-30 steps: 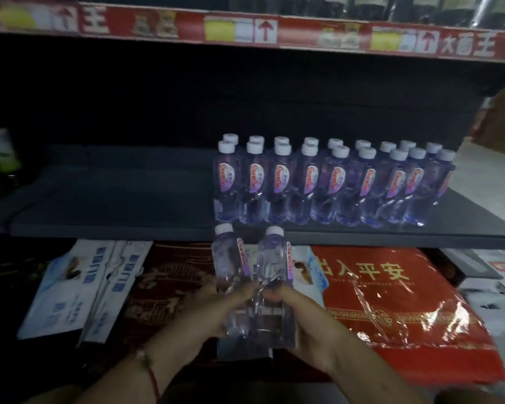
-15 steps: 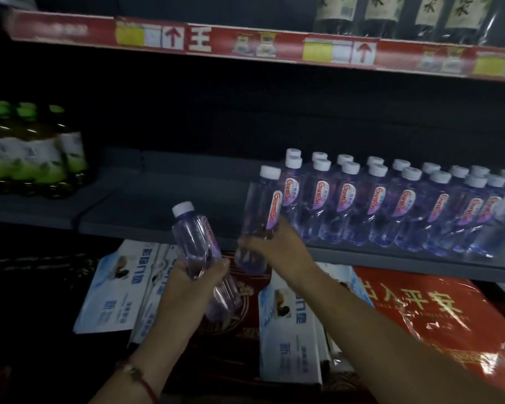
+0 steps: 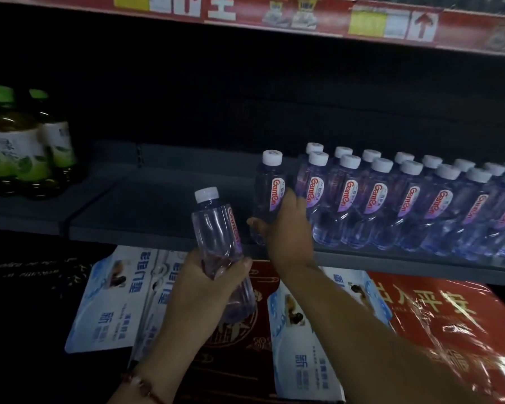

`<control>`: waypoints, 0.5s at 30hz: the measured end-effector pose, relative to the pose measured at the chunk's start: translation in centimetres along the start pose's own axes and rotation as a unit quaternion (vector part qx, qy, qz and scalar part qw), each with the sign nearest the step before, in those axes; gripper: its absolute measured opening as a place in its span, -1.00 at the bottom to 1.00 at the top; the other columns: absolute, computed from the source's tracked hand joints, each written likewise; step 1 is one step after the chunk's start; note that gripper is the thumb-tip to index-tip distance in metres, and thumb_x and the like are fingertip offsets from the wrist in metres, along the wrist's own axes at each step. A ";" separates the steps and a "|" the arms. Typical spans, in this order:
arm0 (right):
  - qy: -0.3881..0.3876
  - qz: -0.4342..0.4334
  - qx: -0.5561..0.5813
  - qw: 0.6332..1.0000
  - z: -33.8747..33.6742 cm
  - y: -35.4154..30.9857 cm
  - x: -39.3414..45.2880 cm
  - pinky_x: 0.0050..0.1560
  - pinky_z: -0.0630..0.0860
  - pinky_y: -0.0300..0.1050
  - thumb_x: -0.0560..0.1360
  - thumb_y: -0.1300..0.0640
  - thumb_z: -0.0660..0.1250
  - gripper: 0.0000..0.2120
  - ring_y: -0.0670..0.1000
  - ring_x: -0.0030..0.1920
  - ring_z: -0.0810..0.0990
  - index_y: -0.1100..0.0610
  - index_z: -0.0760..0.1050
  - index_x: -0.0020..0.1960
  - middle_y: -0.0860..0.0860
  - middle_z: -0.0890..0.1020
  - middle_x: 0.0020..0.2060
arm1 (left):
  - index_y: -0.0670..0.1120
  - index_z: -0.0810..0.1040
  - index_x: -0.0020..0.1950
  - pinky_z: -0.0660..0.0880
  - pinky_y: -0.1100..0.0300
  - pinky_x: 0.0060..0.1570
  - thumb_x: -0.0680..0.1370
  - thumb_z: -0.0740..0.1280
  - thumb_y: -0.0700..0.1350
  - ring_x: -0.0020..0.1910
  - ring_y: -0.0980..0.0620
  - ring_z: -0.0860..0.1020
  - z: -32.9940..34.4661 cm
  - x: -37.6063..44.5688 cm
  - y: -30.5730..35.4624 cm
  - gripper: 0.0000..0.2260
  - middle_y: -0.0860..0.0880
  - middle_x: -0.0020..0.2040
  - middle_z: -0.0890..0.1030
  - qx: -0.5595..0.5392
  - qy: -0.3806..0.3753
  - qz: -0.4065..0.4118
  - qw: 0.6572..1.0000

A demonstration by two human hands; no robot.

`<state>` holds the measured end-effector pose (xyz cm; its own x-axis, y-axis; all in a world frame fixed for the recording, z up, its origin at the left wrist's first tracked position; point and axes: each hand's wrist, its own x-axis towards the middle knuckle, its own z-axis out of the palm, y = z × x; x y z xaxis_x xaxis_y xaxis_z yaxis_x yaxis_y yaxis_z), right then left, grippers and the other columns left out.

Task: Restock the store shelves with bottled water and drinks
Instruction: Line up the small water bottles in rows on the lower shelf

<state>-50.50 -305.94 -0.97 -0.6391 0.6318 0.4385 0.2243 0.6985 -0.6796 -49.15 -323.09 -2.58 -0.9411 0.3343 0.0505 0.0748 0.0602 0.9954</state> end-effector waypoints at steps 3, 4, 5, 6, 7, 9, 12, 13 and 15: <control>0.059 0.005 -0.030 0.998 0.5 -0.1 -0.3 0.23 0.54 0.06 0.37 -0.05 0.57 -0.24 0.07 0.27 0.50 0.09 0.26 0.43 0.03 0.42 0.31 | 0.04 0.61 0.01 0.46 0.22 -0.18 0.43 0.52 0.00 -0.21 0.23 0.64 0.2 0.3 0.1 -0.80 0.14 -0.18 0.68 -0.011 0.003 0.004 1.000; 0.077 0.007 -0.021 0.997 0.8 0.0 -0.5 0.25 0.53 0.07 0.37 -0.04 0.57 -0.23 0.07 0.30 0.48 0.08 0.26 0.44 0.03 0.43 0.31 | 0.04 0.61 0.00 0.45 0.23 -0.20 0.43 0.52 -0.01 -0.22 0.24 0.63 0.3 0.3 0.1 -0.80 0.15 -0.18 0.68 -0.017 0.005 0.005 1.000; 0.090 0.008 -0.009 0.996 1.1 0.0 -0.7 0.27 0.51 0.06 0.37 -0.03 0.57 -0.22 0.06 0.32 0.45 0.07 0.26 0.46 0.02 0.43 0.32 | 0.04 0.60 0.00 0.44 0.24 -0.21 0.43 0.52 -0.01 -0.21 0.25 0.63 0.3 0.3 0.2 -0.80 0.16 -0.18 0.67 -0.021 0.007 0.004 1.000; 0.098 0.008 0.002 0.995 1.4 0.1 -0.9 0.29 0.49 0.04 0.38 -0.01 0.57 -0.21 0.05 0.34 0.43 0.06 0.25 0.48 0.01 0.43 0.33 | 0.05 0.59 0.01 0.44 0.24 -0.20 0.43 0.52 0.01 -0.21 0.24 0.64 0.3 0.3 0.1 -0.79 0.16 -0.18 0.68 -0.024 0.008 0.003 1.000; 0.100 0.007 0.009 0.995 1.6 0.2 -1.2 0.30 0.46 0.01 0.39 0.00 0.56 -0.20 0.04 0.36 0.42 0.05 0.23 0.50 0.00 0.43 0.34 | 0.06 0.59 0.02 0.45 0.23 -0.19 0.42 0.52 0.02 -0.20 0.23 0.64 0.3 0.2 0.2 -0.77 0.15 -0.17 0.68 -0.026 0.010 0.002 1.000; 0.085 0.013 0.014 0.996 1.6 0.4 -1.6 0.34 0.39 -0.07 0.43 0.03 0.53 -0.16 0.01 0.39 0.38 0.04 0.15 0.56 -0.01 0.41 0.37 | 0.08 0.58 0.03 0.45 0.22 -0.18 0.42 0.52 0.03 -0.20 0.23 0.64 0.2 0.1 0.1 -0.76 0.16 -0.17 0.67 -0.028 0.010 -0.002 1.000; 0.054 0.014 0.023 0.998 1.1 1.0 -2.9 0.33 0.29 -0.21 0.51 0.05 0.46 -0.15 -0.02 0.41 0.34 0.05 0.03 0.62 -0.01 0.36 0.40 | 0.07 0.57 0.01 0.44 0.24 -0.20 0.43 0.53 0.00 -0.22 0.27 0.63 -0.3 0.0 -0.2 -0.78 0.15 -0.18 0.67 -0.023 0.013 0.001 1.000; 0.050 -0.002 0.016 0.999 0.8 1.3 -3.6 0.36 0.31 -0.20 0.53 0.04 0.43 -0.18 -0.01 0.41 0.34 0.06 0.03 0.62 0.00 0.35 0.41 | 0.07 0.57 0.02 0.45 0.23 -0.19 0.42 0.53 0.01 -0.21 0.25 0.63 -0.5 0.0 -0.3 -0.77 0.13 -0.18 0.67 -0.017 0.014 0.002 1.000; 0.040 -0.059 -0.010 0.997 0.2 2.0 -5.2 0.42 0.35 -0.10 0.56 0.05 0.38 -0.27 -0.01 0.44 0.32 0.06 0.09 0.61 0.00 0.32 0.46 | 0.07 0.58 0.06 0.51 0.18 -0.14 0.41 0.54 0.03 -0.16 0.19 0.66 -0.7 0.1 -0.5 -0.72 0.11 -0.14 0.69 -0.007 0.013 0.004 1.000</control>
<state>-46.83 -307.94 -4.68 -0.6018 0.5693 0.5601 0.1672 0.7756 -0.6087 -49.51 -323.79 -2.99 -0.9485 0.3109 0.0609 0.0785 0.0443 0.9959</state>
